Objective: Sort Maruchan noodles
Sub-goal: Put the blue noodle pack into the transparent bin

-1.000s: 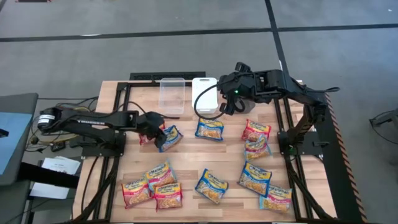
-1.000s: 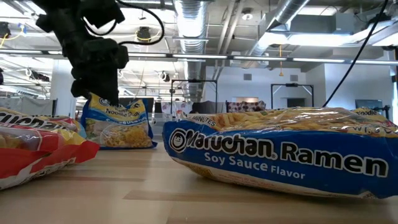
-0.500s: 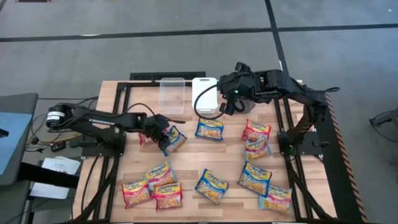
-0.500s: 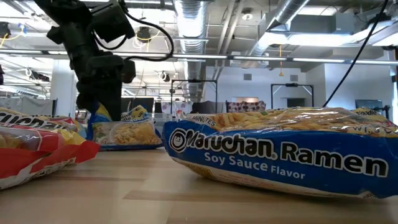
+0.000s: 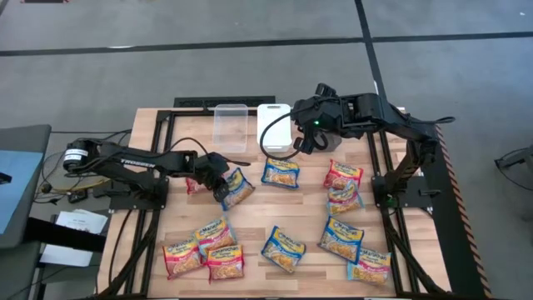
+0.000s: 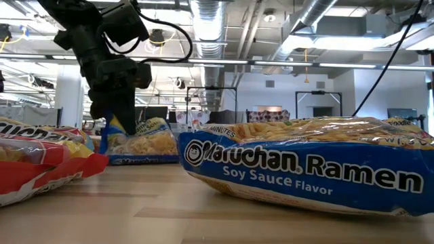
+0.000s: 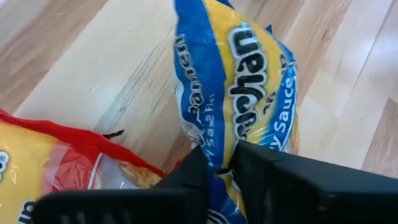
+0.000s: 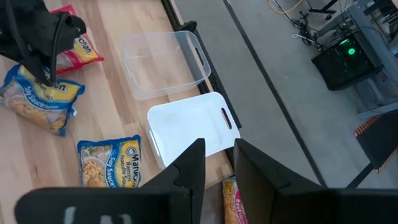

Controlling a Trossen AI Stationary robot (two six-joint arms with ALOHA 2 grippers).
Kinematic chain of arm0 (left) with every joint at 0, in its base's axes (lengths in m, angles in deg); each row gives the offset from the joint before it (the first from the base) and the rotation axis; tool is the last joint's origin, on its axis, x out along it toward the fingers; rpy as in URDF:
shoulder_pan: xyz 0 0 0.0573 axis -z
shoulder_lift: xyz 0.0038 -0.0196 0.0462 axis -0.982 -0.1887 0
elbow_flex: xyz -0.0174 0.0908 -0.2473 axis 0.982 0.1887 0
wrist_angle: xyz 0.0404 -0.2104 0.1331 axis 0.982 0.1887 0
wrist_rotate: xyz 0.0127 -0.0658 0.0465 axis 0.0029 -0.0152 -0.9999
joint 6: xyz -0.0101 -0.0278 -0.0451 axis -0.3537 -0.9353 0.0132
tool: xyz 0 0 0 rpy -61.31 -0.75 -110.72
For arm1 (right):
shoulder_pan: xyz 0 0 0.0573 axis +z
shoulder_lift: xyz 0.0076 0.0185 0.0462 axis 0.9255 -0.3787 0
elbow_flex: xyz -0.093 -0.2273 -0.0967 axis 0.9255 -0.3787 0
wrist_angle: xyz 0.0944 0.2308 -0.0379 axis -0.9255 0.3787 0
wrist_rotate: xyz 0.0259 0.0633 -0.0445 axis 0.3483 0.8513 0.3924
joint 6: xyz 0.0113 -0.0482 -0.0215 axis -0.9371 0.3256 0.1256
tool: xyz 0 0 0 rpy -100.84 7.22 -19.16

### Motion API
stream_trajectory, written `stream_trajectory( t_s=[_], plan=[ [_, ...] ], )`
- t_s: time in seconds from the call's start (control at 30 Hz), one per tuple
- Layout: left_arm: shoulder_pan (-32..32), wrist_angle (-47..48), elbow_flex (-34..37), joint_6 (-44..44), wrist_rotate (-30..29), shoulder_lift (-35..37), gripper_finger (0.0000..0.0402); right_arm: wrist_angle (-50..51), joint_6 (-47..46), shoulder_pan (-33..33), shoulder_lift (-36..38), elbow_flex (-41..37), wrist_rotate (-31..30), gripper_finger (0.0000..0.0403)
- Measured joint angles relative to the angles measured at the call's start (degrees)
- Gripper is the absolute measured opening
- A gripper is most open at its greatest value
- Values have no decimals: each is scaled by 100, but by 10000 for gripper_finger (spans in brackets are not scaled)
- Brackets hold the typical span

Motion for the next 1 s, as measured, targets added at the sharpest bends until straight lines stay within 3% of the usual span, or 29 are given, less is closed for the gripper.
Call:
stream_trajectory(
  t_s=[0.1,0.5,1.0],
  plan=[
    [0,-111,0,69,6,0,6,0,0,0,0,0,0,109],
    [2,98,-572,729,185,2,0,0,-15,0,0,0,0,109],
    [-95,1765,-1873,2176,-675,4,0,2,-13,0,2,0,-2,109]
  ],
)
